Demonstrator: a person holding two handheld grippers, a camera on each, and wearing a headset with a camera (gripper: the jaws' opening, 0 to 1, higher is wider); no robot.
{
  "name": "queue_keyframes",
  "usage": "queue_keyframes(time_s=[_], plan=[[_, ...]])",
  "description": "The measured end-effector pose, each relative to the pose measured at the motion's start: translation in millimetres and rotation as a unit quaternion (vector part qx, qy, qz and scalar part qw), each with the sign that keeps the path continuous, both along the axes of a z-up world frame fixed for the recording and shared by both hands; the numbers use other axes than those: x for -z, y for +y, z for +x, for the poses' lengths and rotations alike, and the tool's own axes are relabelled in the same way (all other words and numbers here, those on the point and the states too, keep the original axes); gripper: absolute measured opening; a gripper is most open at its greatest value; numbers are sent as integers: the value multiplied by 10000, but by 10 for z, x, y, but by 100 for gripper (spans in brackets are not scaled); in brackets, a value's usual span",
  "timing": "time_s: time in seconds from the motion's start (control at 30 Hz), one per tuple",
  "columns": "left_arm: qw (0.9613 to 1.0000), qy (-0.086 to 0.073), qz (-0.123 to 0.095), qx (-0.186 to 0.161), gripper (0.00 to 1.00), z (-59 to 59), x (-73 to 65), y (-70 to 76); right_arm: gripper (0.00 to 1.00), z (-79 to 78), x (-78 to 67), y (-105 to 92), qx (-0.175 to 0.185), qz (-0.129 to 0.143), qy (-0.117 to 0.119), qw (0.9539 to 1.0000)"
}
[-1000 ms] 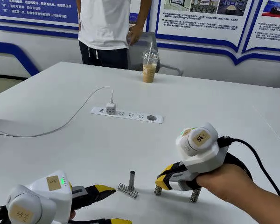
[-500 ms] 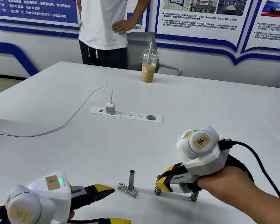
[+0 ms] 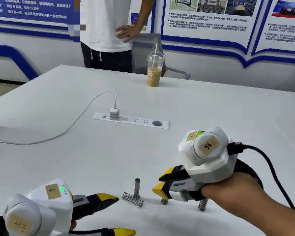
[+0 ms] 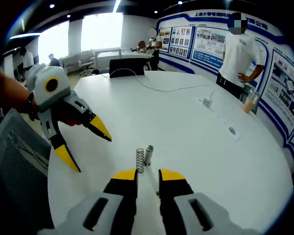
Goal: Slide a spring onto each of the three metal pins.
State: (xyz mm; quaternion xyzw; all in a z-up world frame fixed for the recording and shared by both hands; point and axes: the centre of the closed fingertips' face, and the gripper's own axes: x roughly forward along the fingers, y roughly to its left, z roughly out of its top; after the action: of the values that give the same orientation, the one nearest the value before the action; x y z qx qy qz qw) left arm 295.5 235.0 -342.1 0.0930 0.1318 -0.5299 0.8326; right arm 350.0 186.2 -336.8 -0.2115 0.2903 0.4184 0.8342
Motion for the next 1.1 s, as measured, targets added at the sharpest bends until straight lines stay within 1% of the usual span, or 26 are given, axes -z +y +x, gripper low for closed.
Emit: queue_keyframes(time_s=[0.13, 0.23, 0.4, 0.5, 0.63, 0.73, 0.9, 1.1], plan=[[10000, -3, 7, -22, 46, 10, 5, 26, 18, -32, 91, 99, -45, -5, 72, 10000], [10000, -2, 11, -38, 46, 15, 6, 37, 17, -17, 170, 156, -2, 3, 123, 9999], [10000, 4, 28, -36, 46, 13, 16, 47, 17, 18, 291, 186, 76, -52, 194, 9998], [10000, 9, 33, -41, 46, 18, 19, 55, 17, 42, 349, 209, 124, -58, 252, 9996], [10000, 11, 42, -45, 46, 26, 22, 69, 16, 67, 409, 234, 143, -123, 251, 9995], [10000, 16, 46, -49, 46, 33, 25, 79, 16, 89, 474, 245, 174, -154, 314, 9992], [10000, 26, 49, -49, 46, 34, 33, 89, 16, 114, 556, 242, 226, -199, 399, 9988], [9999, 44, 57, -70, 45, 43, 51, 119, 15, 122, 621, 278, 231, -205, 471, 9984]])
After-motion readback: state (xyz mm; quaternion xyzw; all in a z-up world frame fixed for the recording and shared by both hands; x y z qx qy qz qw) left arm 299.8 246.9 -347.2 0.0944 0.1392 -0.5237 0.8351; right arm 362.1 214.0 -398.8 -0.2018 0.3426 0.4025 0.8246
